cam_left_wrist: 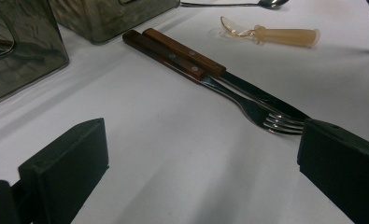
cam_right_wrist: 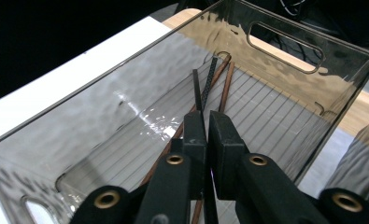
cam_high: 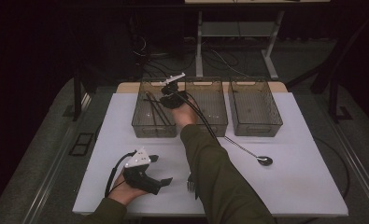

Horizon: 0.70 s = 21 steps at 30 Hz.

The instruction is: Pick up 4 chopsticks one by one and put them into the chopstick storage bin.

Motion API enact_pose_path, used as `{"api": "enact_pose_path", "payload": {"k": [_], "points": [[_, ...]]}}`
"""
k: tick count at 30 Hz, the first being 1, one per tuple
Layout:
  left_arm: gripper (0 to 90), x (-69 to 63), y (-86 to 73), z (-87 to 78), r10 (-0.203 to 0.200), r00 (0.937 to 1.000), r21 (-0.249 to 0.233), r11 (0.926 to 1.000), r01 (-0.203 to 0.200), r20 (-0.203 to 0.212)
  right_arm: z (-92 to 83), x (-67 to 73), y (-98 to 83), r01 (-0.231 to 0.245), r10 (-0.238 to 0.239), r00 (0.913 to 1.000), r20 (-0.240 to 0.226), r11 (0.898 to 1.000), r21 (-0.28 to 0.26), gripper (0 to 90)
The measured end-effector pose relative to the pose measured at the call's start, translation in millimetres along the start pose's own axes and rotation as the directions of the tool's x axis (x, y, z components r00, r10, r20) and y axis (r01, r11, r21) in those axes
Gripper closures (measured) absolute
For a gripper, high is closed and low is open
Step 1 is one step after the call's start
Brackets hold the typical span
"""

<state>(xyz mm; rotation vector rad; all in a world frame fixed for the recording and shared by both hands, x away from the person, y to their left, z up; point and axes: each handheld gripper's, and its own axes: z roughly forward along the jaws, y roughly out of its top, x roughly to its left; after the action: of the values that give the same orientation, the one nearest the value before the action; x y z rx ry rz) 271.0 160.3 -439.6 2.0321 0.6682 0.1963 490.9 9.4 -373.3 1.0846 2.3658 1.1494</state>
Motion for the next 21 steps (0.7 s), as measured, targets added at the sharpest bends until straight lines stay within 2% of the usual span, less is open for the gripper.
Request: {"api": "enact_pose_path", "payload": {"k": [2,5,10,18,21], "points": [[0.6,0.5,-0.2,-0.4,0.004,1.0000,-0.004,1.0000,-0.004,0.001,-0.3,0.2,0.6,-0.008,0.008,1.0000,-0.003,1.000,-0.002,70.0],[0.6,1.4,0.0,-0.9,0.005,1.0000,-0.009,0.9999,-0.005,-0.003,-6.0,-2.0,1.3,-0.022,0.022,0.9997,-0.014,1.000,-0.006,58.2],[0.6,0.3,0.0,-0.3,0.001,1.0000,-0.001,1.0000,-0.001,-0.002,-21.0,-5.6,-0.5,-0.055,0.053,0.9964,-0.066,0.998,-0.024,46.0],[0.6,1.7,0.0,-0.1,0.001,1.0000,-0.003,1.0000,-0.001,-0.003,-49.0,-15.6,-18.0,-0.037,0.027,0.9895,-0.142,0.997,-0.067,29.5],[0.6,2.2,-0.1,1.7,-0.004,1.0000,-0.008,1.0000,0.004,-0.005,-60.2,-19.6,-27.1,-0.029,0.016,0.9867,-0.162,0.996,-0.080,26.5]]}}
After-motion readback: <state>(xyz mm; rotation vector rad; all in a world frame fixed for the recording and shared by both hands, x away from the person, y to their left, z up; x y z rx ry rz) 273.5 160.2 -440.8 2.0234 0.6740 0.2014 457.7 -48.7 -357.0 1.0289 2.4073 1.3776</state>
